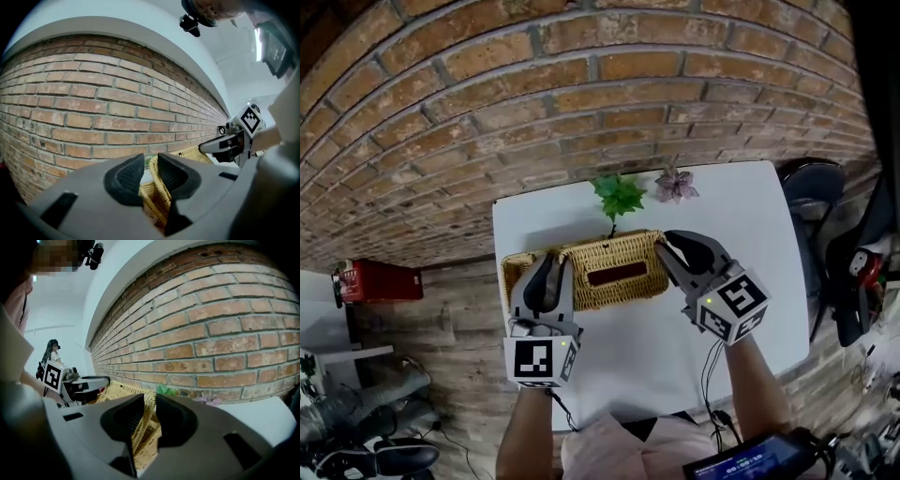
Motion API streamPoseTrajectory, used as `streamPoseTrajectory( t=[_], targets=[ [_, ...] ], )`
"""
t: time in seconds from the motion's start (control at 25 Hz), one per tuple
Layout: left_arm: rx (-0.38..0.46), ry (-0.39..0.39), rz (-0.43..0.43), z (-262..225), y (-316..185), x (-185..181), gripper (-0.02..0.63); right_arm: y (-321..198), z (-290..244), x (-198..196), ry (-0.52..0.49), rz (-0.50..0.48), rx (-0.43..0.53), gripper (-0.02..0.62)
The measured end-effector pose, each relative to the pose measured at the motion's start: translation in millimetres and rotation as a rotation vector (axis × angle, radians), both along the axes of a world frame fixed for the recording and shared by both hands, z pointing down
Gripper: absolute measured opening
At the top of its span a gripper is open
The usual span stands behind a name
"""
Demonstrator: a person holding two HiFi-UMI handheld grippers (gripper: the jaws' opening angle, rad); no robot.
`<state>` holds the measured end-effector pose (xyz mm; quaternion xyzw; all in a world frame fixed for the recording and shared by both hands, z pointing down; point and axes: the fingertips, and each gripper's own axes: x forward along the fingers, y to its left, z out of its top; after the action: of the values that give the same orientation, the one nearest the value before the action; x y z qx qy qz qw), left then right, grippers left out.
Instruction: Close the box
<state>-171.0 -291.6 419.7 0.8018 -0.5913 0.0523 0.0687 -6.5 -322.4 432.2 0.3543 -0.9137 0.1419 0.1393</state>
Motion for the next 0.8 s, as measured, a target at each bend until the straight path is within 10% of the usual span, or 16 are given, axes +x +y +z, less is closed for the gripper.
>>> streamPoseTrajectory(
  t=[0.8],
  targets=[
    [-0.027,-0.080,-0.036,19,-15,-1,0.074,-16,52,-3,0.086,0.024,-0.081,0.101]
  ],
)
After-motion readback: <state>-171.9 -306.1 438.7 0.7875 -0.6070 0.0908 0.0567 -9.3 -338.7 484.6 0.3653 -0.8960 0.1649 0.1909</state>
